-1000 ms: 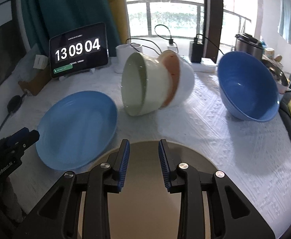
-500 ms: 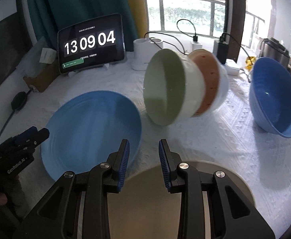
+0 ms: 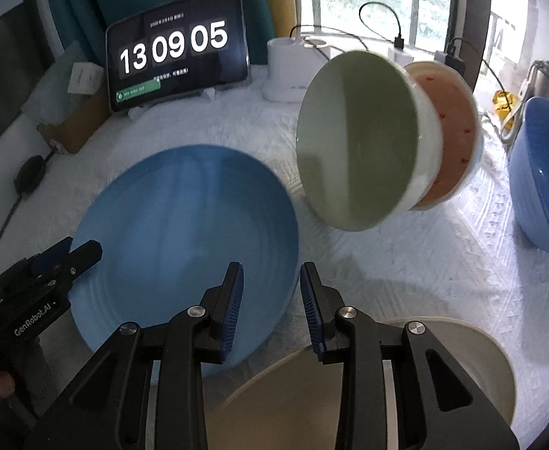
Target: Organize plates and bowls
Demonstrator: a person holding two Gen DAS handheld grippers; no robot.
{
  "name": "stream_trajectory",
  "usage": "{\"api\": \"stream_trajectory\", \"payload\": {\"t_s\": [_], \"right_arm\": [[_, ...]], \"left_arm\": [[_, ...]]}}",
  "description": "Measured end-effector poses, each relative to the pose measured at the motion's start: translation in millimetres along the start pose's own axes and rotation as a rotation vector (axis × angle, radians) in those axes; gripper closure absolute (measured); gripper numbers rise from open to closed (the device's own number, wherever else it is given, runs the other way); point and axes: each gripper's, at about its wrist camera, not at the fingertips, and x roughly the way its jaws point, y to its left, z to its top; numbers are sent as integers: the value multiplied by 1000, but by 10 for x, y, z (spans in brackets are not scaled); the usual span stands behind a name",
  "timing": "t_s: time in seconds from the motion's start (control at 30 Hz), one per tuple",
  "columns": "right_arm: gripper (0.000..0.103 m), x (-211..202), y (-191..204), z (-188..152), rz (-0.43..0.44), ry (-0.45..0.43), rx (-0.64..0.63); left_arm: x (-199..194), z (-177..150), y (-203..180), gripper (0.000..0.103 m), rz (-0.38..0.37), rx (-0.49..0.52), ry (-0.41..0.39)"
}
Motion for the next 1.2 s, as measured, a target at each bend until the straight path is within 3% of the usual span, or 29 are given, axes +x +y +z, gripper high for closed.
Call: {"api": "stream_trajectory", "payload": {"t_s": [0.33,0.43,0.67,1.2], "right_arm": [[64,157,126,12,-34,54,-28],[64,176,151,22,-38,57,-43],[66,97,166,12,-14,36,-63],[66,-278,176,-78,-7,-62,-66]], "left_arm": [[12,11,-88,52,39,45,13],[15,17,-144,52,-8,78,21],[-2,33,-163,53,-41,85,24],[-388,18,-227,53,-68,67,-50]]}}
